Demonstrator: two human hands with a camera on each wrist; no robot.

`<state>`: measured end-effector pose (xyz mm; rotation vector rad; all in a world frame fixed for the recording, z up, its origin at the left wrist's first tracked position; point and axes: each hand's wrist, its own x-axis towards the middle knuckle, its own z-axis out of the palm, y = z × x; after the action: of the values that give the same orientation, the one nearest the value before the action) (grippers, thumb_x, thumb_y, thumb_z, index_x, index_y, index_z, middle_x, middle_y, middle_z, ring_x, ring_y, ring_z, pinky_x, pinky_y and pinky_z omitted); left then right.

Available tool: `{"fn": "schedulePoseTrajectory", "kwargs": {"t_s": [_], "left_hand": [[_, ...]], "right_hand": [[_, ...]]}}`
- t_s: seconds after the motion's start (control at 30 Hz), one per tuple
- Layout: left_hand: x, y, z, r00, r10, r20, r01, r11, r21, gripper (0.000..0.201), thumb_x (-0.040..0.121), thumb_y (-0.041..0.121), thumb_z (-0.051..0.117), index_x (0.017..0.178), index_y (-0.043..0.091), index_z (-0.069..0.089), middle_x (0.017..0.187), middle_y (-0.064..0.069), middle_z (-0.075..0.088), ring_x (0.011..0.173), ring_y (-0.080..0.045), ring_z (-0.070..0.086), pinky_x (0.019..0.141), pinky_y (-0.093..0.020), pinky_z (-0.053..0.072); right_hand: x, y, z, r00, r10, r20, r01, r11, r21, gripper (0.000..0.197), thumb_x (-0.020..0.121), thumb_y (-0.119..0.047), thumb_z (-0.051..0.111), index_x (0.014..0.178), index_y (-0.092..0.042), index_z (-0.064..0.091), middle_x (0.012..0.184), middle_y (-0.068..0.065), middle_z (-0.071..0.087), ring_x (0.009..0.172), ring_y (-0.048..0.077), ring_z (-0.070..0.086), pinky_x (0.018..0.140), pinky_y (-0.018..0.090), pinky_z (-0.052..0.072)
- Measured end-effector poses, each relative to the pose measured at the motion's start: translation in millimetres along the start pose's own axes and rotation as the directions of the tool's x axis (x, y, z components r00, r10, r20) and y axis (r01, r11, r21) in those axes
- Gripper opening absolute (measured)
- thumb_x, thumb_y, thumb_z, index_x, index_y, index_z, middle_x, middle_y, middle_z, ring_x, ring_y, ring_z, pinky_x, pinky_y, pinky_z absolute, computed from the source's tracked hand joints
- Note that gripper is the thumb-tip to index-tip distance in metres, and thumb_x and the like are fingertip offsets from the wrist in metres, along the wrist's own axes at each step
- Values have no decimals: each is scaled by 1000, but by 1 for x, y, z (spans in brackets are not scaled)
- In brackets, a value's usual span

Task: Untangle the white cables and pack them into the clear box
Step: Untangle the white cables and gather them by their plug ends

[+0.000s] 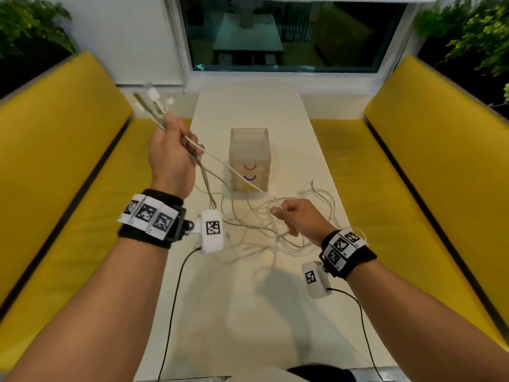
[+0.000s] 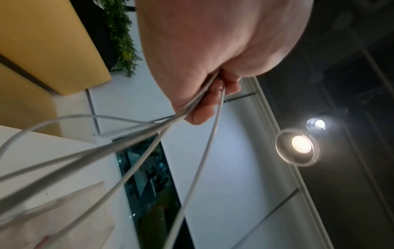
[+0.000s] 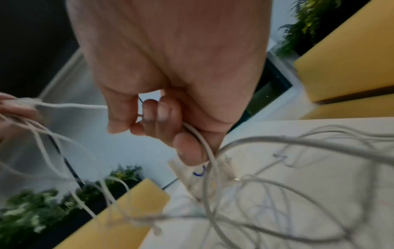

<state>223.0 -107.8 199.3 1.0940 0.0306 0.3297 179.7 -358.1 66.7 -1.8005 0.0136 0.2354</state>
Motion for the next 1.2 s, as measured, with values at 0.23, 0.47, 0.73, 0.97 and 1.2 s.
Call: {"fn": "schedulePoseTrajectory", "kwargs": {"t_s": [0.23,0.47,0.73,0.97,1.2], "left_hand": [[18,43,-5,982,127,-138,-158,957,-244,39,108,35,36,76,15,48,66,-1,45,58,-16,50,60,-32,48],[16,38,-7,982,157,-105,-165,983,-76,37,108,37,36,77,18,46,63,3,39,54,-11,38,46,-27,28],[-24,-2,21,988,-66,137,25,959,281,43,103,50,44,70,22,49,67,3,44,51,-9,30,46,-28,21],[-51,-8,56,934,-81,347,-72,911,407,41,101,23,58,69,0,48,52,-8,43,40,-14,36,41,-21,31],[-32,26,57,973,88,212,-151,941,302,34,103,26,50,70,19,47,58,2,41,45,-11,35,43,-27,30]], "right_hand": [[-7,58,-5,968,251,-14,-244,924,-294,51,90,-52,67,69,-6,61,57,3,58,44,14,48,47,22,41],[-4,5,-20,986,159,-55,-164,983,-82,32,94,-36,62,81,-8,55,59,-1,34,48,14,31,47,26,30],[-17,-138,-15,980,-150,130,151,988,-1,32,105,-26,39,96,-9,65,66,-1,36,51,12,22,48,29,11],[-28,-179,5,915,-238,325,367,826,-428,27,105,-12,43,83,-8,58,64,-8,45,49,0,37,53,15,32],[-32,-157,-13,945,-258,200,300,929,-217,49,100,-43,56,60,-19,42,53,-3,31,45,13,23,45,24,21]]}}
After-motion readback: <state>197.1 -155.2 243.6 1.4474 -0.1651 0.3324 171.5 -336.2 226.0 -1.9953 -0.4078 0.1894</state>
